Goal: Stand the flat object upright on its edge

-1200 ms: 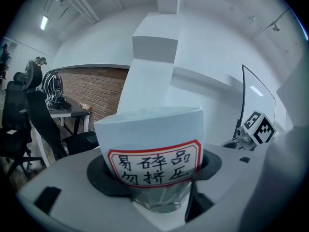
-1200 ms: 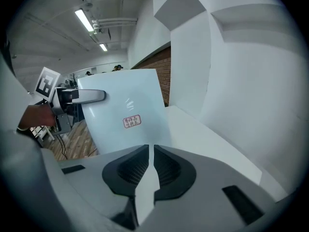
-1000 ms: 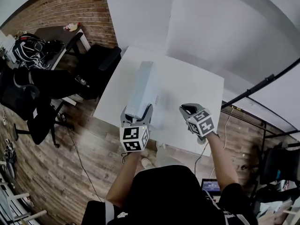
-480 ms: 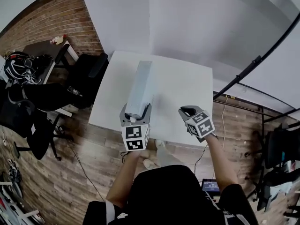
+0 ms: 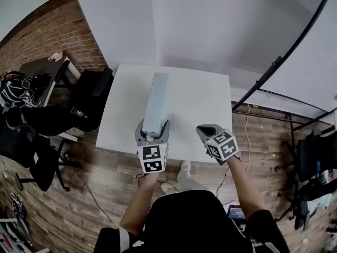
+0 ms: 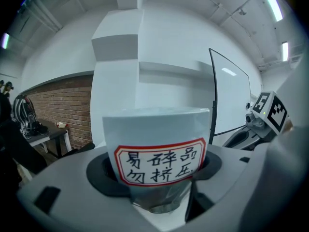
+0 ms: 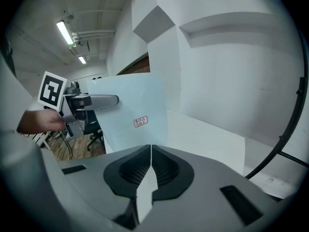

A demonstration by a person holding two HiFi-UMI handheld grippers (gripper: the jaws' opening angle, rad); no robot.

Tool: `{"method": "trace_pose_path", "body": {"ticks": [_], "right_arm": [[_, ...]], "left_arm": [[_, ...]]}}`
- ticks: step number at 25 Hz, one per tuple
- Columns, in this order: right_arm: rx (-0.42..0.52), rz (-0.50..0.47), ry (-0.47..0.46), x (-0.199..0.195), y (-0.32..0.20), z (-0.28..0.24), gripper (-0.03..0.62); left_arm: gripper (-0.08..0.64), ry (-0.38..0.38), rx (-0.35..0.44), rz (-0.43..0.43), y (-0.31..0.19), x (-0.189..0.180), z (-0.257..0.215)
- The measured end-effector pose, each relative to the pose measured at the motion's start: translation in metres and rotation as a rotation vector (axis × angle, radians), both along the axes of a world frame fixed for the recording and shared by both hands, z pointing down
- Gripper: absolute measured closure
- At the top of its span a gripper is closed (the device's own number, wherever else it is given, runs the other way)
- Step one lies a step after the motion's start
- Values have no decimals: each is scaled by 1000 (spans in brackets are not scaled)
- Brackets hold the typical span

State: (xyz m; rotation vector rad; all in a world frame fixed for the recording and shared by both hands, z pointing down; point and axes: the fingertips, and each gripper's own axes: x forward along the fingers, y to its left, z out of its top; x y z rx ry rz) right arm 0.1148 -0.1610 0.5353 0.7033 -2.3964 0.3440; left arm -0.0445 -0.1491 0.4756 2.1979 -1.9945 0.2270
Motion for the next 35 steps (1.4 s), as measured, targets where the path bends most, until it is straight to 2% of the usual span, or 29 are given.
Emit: {"method": "trace_pose_path", "body": {"ticks": [11,23,35], "right_arm": [[-5,-16,-1,4,-24,-1,549],[73,10,-69,2,-76,-26,549],[94,47,-141,16,-128,-45,549]], "left_arm": [[236,-18,-16,26,-31,18,2],[236,-25,-31,40,-79,27,2],[236,-27,-31,34,-132,48,2]]}}
